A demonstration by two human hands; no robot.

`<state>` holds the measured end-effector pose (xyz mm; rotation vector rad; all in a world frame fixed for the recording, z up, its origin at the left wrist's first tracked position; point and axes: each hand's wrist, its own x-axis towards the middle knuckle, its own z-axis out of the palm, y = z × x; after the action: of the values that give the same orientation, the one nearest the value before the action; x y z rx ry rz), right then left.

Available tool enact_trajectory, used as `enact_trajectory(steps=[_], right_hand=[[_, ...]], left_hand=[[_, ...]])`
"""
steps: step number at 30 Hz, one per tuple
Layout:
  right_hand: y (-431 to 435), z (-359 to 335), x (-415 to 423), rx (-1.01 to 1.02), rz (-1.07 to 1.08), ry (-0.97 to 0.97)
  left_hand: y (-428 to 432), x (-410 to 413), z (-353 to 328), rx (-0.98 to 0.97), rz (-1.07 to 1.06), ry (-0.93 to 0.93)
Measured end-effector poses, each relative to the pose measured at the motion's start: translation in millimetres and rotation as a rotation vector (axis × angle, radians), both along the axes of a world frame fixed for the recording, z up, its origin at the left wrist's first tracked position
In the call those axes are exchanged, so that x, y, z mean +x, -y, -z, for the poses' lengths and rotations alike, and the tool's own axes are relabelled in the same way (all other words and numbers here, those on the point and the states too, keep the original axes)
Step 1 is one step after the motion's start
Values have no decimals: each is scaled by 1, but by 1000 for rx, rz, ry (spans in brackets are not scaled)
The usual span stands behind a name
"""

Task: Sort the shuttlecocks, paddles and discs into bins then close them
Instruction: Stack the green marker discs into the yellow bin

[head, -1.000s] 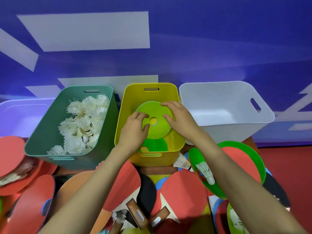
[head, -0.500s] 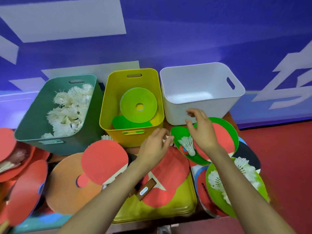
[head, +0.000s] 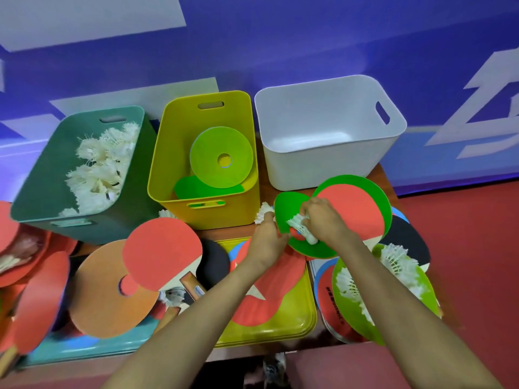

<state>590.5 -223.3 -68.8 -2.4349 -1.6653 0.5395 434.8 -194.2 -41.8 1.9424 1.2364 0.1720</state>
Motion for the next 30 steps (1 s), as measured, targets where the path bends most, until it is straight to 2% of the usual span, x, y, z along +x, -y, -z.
enact_trajectory(steps=[2,4,7,9,12,15,16,20,26,28,30], right_hand=[[0,-2,1,33,-10,-43],[2,-13,0,136,-1,-195],[12,-35,-4,266,29,-449],[20,-43,-5,299,39,-586],[31,-43,-4,308,75,-642],[38,-44,-5,312,114,-660],[40,-43,-4,313,135,-614],[54,-40,8,226,262,-212],[99,-43,4,139,482,125],[110,-42,4,32,538,183],[116,-41,3,-54,588,153]], left_hand=[[1,-5,1,158,92,-20],[1,-6,0,357,208,-26],[-4,2,-7,421,238,34],[-11,6,-8,519,275,3],[-16,6,-10,633,379,-100],[-12,-3,-4,709,335,-3],[-10,-7,-1,753,314,50],[8,-9,7,840,366,193],[39,23,13,768,444,119],[48,28,10,745,471,101],[53,31,9,737,483,99]])
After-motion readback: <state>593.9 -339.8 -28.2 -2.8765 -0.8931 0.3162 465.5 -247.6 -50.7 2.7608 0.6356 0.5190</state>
